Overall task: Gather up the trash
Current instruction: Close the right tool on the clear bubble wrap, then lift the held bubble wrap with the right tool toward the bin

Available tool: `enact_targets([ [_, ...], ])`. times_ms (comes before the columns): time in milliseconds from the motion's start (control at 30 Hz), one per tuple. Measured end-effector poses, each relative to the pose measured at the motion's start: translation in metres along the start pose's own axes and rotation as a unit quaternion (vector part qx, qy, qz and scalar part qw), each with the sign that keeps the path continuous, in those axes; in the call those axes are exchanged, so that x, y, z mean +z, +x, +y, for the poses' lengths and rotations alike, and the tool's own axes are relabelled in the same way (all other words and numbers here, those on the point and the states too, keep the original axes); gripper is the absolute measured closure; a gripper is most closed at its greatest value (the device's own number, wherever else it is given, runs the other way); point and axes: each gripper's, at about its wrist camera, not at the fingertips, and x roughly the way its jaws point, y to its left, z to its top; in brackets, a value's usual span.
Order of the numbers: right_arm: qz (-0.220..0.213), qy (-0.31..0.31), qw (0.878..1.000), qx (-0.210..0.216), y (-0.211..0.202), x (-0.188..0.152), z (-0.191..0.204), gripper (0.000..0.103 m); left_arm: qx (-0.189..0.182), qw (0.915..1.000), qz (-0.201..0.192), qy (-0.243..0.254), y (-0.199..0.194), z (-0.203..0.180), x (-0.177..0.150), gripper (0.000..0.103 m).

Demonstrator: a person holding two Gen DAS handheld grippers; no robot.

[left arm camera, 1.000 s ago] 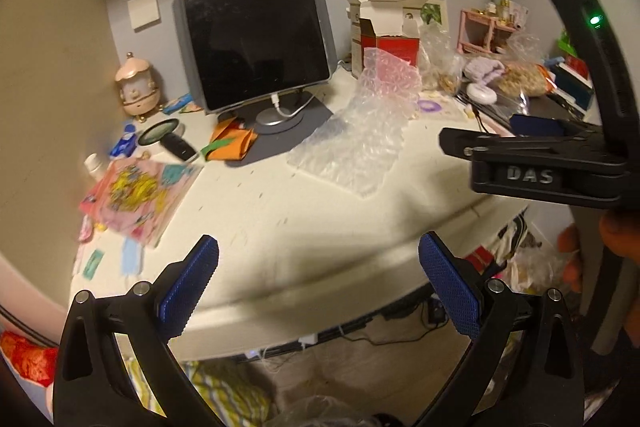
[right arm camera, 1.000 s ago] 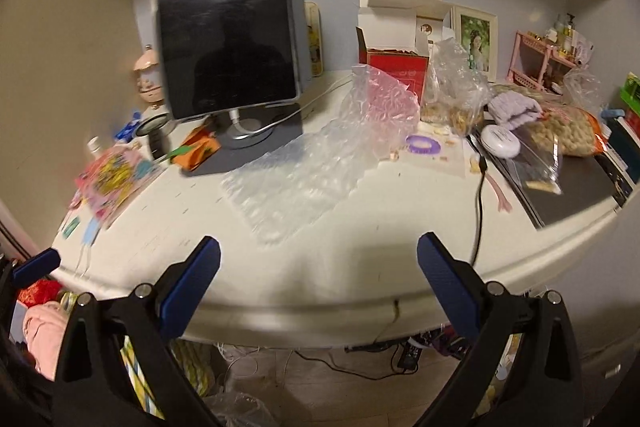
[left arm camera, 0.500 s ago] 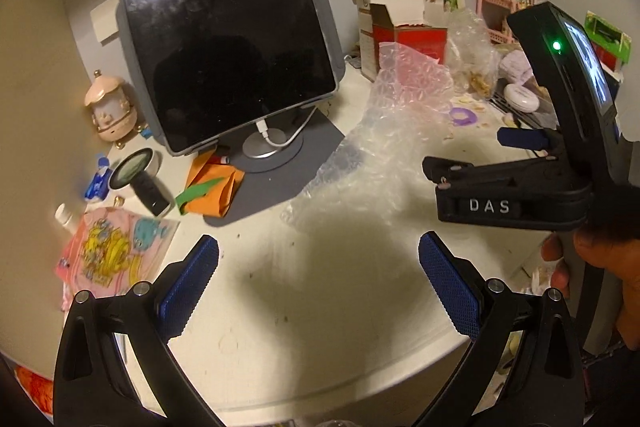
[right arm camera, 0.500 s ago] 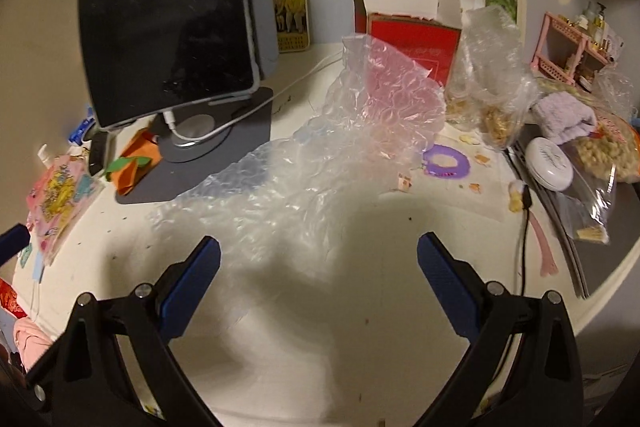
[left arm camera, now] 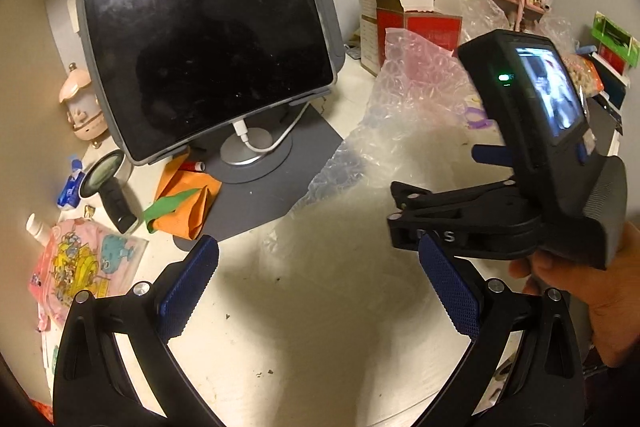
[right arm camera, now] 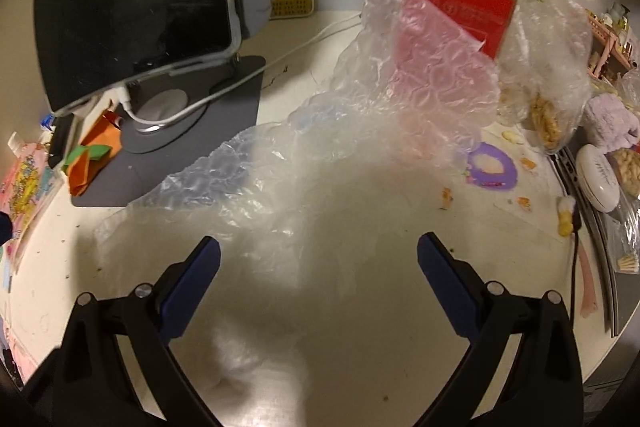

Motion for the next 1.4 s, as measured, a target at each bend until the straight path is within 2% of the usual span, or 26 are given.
enact_targets([
  [267,0.001,-0.015,1.0,-0.005,0.017,0.001,0.01,0.007,-0.003,0.9999,0.01,-0.004,0.004,0.001,-0.006,0.006],
  [467,0.007,0.0,1.0,0.004,0.022,0.002,0.01,0.009,-0.003,0.9999,0.007,-0.008,0.003,0.002,-0.002,0.006],
  [500,0.005,0.001,1.0,0.003,0.023,0.002,0.01,0.012,-0.003,0.9999,0.008,-0.008,0.004,0.001,-0.001,0.006],
  [567,-0.003,-0.007,1.0,0.009,0.02,0.002,0.012,0.033,-0.002,1.0,0.005,-0.005,0.003,0.0,0.0,0.006],
  [700,-0.004,-0.012,1.0,0.016,0.018,0.003,0.016,0.048,-0.003,0.9999,0.006,-0.008,0.004,0.0,-0.002,0.006],
  [767,-0.005,-0.016,1.0,0.021,0.017,0.003,0.018,0.062,-0.002,1.0,0.007,-0.006,0.003,-0.001,-0.004,0.006],
  [867,-0.007,-0.019,0.999,0.03,0.014,0.002,0.021,0.077,-0.002,0.9999,0.01,-0.007,0.002,0.0,-0.008,0.006],
  [933,-0.01,-0.02,0.999,0.032,0.011,0.001,0.023,0.083,-0.001,0.9999,0.01,-0.008,0.001,0.001,-0.01,0.006],
  [1067,-0.014,-0.014,0.999,0.04,0.004,0.001,0.021,0.089,0.0,0.9999,0.01,-0.011,-0.003,0.003,-0.013,0.006],
  [1400,-0.051,-0.015,0.997,0.048,-0.037,0.0,0.02,0.09,-0.003,1.0,0.002,-0.008,-0.023,-0.001,-0.024,0.006],
])
